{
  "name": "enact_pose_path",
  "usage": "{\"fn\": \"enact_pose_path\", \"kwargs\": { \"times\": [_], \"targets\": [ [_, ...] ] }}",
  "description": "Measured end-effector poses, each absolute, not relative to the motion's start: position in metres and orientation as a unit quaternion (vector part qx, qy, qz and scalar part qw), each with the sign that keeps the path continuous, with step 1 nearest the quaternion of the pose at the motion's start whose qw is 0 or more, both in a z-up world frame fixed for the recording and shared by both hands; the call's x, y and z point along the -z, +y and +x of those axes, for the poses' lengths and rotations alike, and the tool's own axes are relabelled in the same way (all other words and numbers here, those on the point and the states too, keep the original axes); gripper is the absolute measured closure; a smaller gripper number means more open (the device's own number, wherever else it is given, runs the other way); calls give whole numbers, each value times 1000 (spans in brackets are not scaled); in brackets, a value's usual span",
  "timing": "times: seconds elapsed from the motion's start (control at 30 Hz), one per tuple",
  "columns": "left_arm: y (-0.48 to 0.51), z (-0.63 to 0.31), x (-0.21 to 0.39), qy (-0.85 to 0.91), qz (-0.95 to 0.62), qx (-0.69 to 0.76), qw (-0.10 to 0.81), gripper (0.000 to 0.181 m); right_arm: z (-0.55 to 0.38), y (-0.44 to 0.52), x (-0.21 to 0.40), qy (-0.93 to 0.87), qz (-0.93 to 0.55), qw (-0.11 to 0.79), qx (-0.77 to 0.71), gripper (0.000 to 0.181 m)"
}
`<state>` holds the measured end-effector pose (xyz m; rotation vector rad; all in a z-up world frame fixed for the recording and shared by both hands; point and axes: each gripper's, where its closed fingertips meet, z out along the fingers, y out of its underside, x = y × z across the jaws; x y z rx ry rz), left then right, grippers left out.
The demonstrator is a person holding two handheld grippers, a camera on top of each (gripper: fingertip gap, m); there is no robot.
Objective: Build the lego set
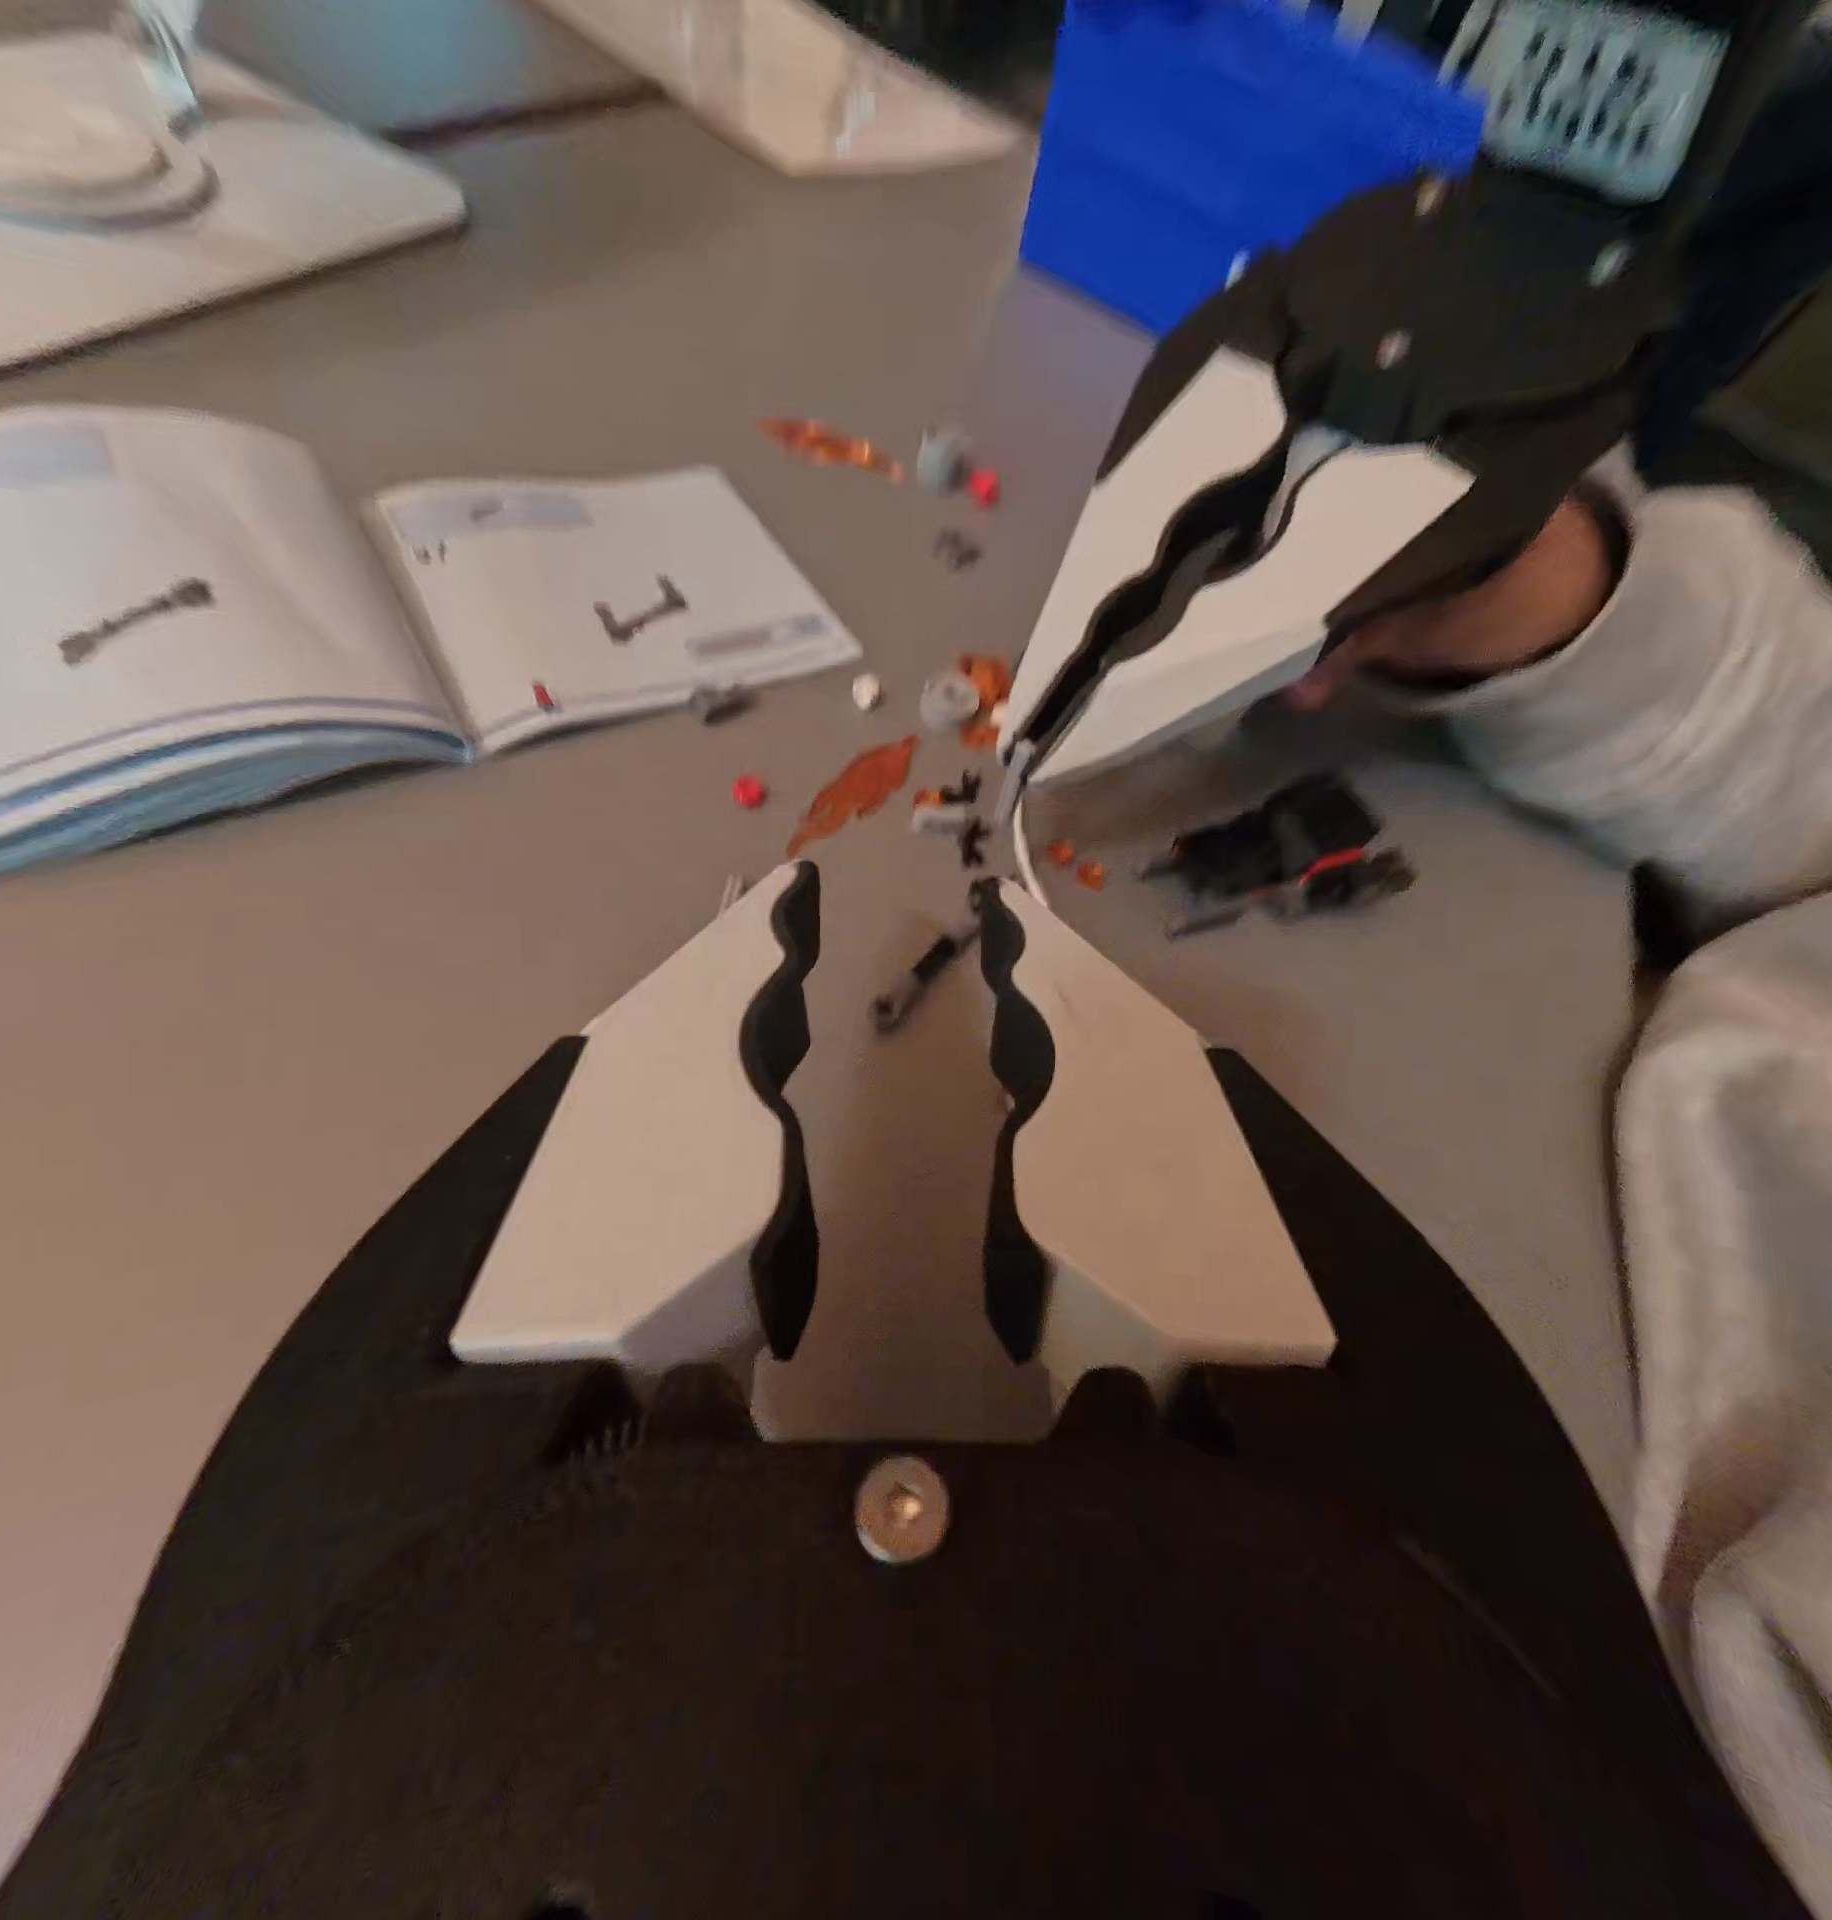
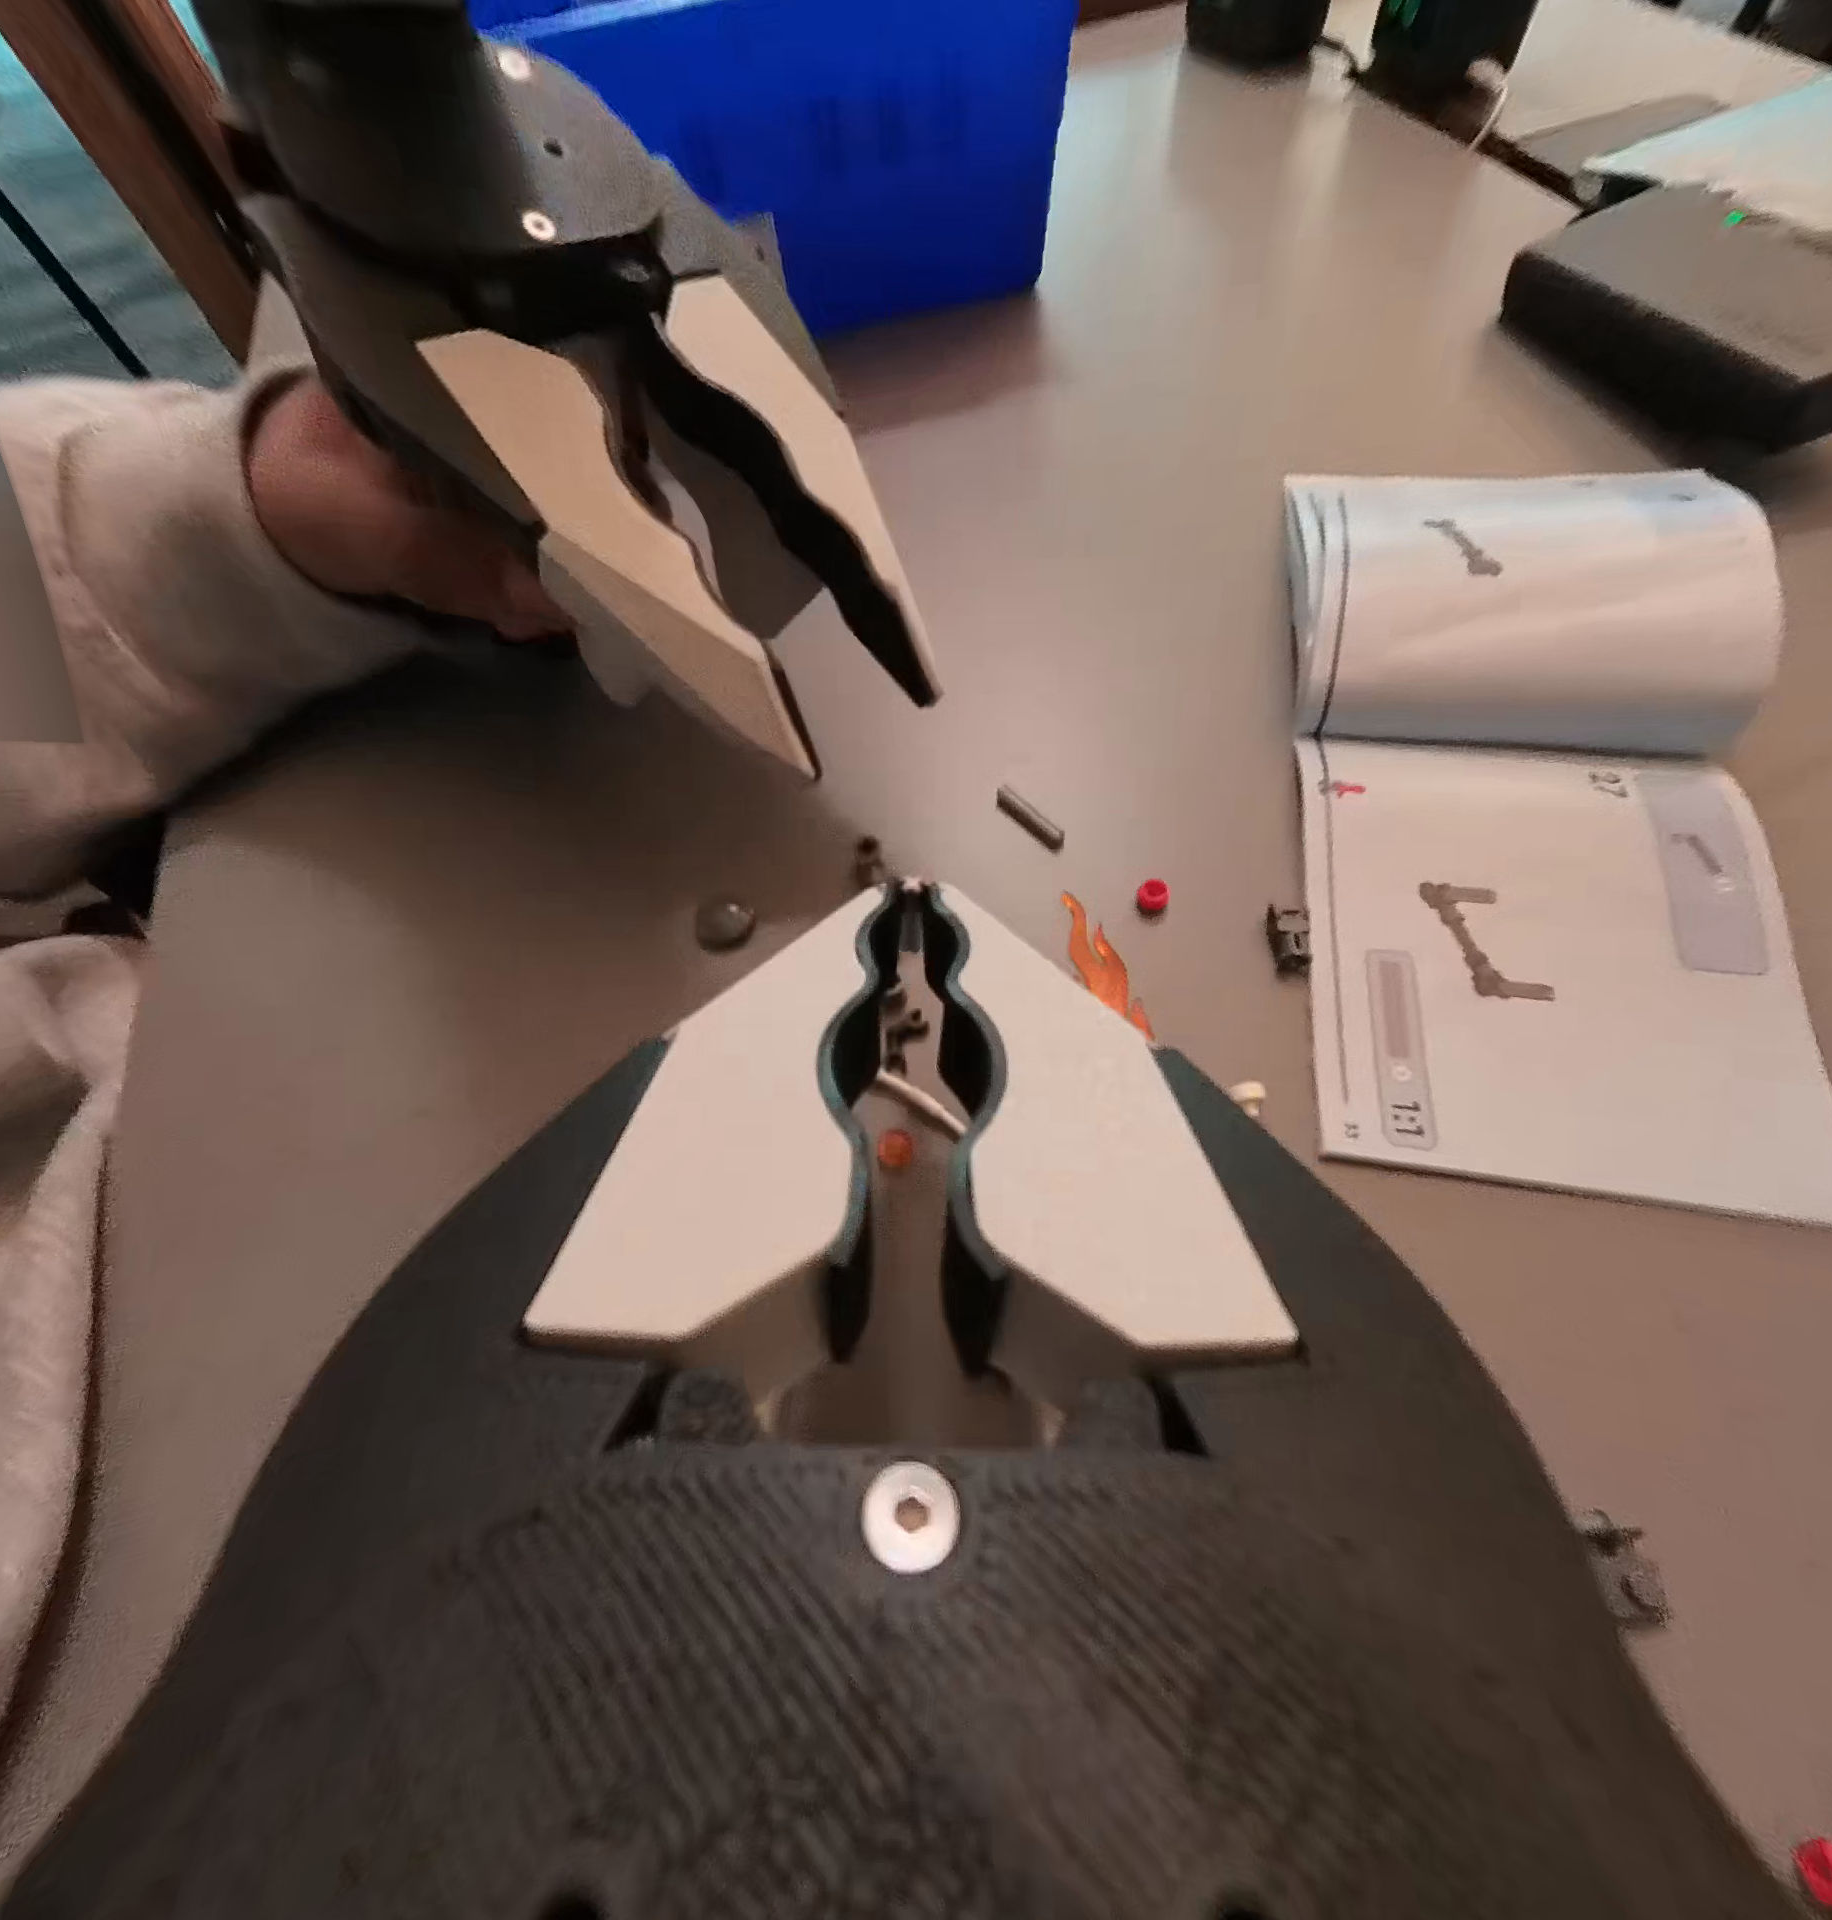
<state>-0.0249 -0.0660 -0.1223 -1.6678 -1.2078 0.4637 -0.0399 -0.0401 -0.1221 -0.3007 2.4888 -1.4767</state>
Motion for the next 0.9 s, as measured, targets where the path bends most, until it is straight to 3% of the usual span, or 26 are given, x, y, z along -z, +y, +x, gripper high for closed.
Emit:
{"fn": "enact_pose_path", "kwargs": {
  "times": [0.23,0.6,0.9],
  "targets": [
    [-54,-20,171,-514,-756,-136,381,145,-35,-41,140,863,-115,129,474,180],
    [-55,-21,173,-518,-757,-137,374,170,-32,-43,148,871,-128,121,459,180],
    [-44,-18,173,-508,-763,-118,382,174,-34,-43,149,872,-159,55,459,180]
  ]
}}
